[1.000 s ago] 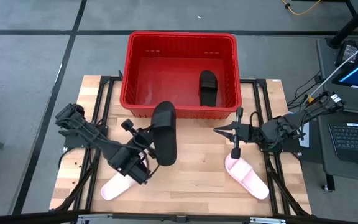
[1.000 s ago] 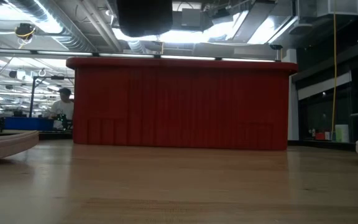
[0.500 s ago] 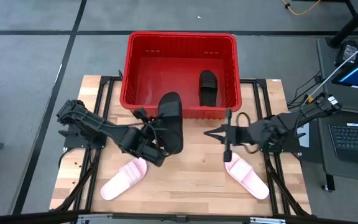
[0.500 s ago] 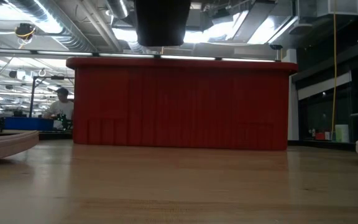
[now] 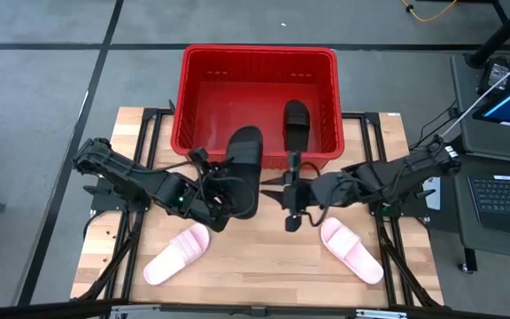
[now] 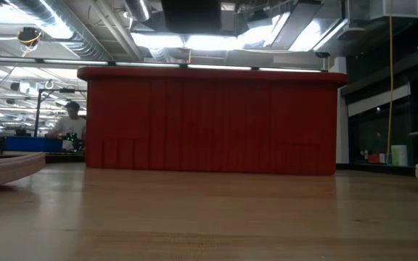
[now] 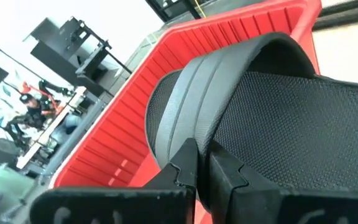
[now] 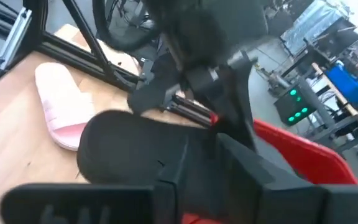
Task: Pick and place slides into bin
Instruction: Put the black slide into the red bin
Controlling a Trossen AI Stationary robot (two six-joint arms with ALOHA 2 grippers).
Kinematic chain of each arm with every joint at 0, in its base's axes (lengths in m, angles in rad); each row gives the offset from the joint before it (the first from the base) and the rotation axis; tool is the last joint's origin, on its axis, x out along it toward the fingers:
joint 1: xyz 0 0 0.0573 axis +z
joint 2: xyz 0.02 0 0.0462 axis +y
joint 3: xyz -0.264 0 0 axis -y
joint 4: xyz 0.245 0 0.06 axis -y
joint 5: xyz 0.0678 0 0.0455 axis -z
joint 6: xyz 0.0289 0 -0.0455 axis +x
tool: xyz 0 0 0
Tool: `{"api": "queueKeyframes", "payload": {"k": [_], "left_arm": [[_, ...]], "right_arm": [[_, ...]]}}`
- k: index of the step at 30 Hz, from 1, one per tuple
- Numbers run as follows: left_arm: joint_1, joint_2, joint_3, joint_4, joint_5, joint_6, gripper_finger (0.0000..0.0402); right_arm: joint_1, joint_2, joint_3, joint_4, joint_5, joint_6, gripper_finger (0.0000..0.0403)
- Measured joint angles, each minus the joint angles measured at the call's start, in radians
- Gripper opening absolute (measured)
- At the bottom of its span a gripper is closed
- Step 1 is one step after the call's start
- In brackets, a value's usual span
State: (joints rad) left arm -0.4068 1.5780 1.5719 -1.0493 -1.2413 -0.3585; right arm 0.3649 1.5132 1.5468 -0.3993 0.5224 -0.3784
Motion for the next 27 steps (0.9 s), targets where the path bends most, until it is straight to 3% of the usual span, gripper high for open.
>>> {"api": "queueKeyframes", "payload": {"k": [2,7,17,23,27], "left_arm": [[0.000,0.001,0.000,0.000,0.002,0.013,0.0006],[0.000,0.001,0.000,0.000,-0.004,0.014,0.0006],[0.000,0.001,0.000,0.000,-0.005,0.013,0.0007],[-0.013,0.000,0.000,0.000,-0.005,0.004,0.0007],[-0.023,0.000,0.000,0.000,-0.006,0.003,0.0007]], "right_arm": [[-0.004,0.035,0.042,0.001,0.015,-0.012,0.0108],[-0.021,0.116,0.137,-0.045,0.196,-0.011,0.0137],[-0.050,0.239,0.282,-0.210,0.173,0.055,0.0137],[-0.068,0.266,0.302,-0.239,0.259,0.056,0.0137],[-0.069,0.258,0.306,-0.261,0.263,0.060,0.0136]]}}
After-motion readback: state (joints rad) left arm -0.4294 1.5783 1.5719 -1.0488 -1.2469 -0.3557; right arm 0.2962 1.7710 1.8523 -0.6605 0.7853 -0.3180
